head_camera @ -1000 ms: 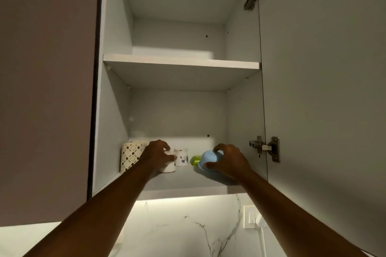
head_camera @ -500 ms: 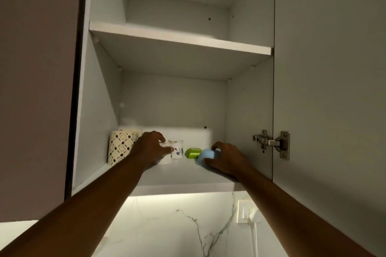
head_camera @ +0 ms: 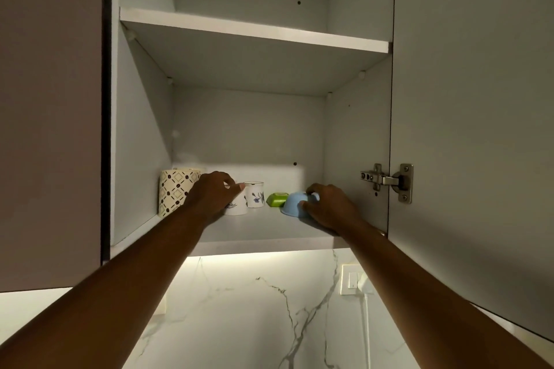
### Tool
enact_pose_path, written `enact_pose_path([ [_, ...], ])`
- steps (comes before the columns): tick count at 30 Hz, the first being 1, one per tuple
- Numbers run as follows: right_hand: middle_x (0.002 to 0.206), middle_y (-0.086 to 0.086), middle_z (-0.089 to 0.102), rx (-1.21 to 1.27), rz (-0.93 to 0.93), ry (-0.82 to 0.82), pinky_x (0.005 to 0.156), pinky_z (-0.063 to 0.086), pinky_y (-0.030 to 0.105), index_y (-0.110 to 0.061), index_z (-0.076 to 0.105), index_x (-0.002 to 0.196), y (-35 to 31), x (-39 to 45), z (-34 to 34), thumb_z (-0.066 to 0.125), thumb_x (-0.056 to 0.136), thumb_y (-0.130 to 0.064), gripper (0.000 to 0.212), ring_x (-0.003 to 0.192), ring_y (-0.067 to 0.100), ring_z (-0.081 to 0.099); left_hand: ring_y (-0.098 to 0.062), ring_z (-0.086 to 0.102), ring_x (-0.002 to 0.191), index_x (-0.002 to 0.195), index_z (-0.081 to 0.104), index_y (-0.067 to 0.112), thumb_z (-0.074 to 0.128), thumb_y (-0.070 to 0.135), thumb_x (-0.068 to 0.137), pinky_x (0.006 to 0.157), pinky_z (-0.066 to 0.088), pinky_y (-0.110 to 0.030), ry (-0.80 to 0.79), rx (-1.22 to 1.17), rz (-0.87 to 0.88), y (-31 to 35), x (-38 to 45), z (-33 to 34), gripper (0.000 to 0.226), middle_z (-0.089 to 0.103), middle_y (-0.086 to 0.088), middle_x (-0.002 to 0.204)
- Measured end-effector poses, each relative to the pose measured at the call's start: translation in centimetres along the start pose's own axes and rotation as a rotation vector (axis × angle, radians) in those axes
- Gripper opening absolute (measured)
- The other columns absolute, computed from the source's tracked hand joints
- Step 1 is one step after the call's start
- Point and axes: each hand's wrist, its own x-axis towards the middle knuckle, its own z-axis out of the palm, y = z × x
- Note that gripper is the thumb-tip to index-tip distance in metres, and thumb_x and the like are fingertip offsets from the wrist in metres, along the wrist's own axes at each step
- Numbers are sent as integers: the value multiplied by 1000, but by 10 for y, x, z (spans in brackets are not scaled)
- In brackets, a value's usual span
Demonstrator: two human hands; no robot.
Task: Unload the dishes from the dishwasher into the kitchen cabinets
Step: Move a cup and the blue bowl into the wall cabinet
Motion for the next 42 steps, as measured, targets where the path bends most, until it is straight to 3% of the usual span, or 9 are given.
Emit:
enact_pose_path([
  [4,116,9,67,-25,-5,-27,84,52,35,-17,62,123,-4,-6,-3,62,84,-41,45,101,24,60,-23,65,74,87,68,21,65,55,84,70,52,-31,-9,11,4,-1,-8,-3,34,73,-7,87],
  [8,129,11,60,27,-9,98,94,50,43,-17,50,137,-8,-13,-6,60,91,-33,50,116,29,57,-28,64,90,115,60,23,54,64,86,76,50,-34,21,139,-3,5,-24,-5,50,70,-5,102],
  [13,121,15,59,36,-17,191,89,52,42,-12,52,129,-12,-25,-12,55,96,-18,33,110,30,58,-34,59,109,135,46,13,62,52,88,89,49,-39,42,121,-18,11,-47,-10,63,62,-14,123],
  [17,115,16,63,156,-41,202,83,54,40,-9,55,124,-10,-47,-20,53,96,-18,29,104,30,60,-32,58,108,126,53,9,61,48,91,84,45,-37,54,213,-7,17,-64,-20,53,63,-15,120],
  [23,119,6,64,68,-199,214,91,47,40,-18,57,126,2,-101,-34,44,93,-50,47,111,25,57,-23,62,106,118,62,26,44,68,90,83,48,-37,107,356,-4,37,-114,-37,54,69,-1,113],
  [26,122,4,62,-36,-274,254,90,43,41,-21,56,128,6,-123,-40,54,95,-44,40,116,26,54,-25,61,111,119,63,24,43,66,91,86,47,-40,156,444,52,48,-143,-42,54,67,-3,119],
  [31,103,2,66,-69,-362,352,73,47,37,-19,62,116,16,-168,-56,58,92,-40,32,98,26,62,-28,63,103,116,65,20,43,64,90,78,46,-43,271,560,240,71,-202,-50,55,67,-4,114],
  [34,106,4,66,-77,-367,342,74,48,39,-17,62,116,19,-191,-60,63,87,-39,36,100,28,62,-26,64,99,115,64,22,35,68,86,75,48,-42,258,631,304,76,-234,-54,61,66,-2,110],
  [42,116,4,63,-77,-334,281,86,48,42,-19,58,123,19,-260,-71,65,88,-35,39,109,27,58,-27,63,100,118,63,23,34,69,86,77,49,-43,136,708,268,97,-307,-58,63,62,-4,111],
])
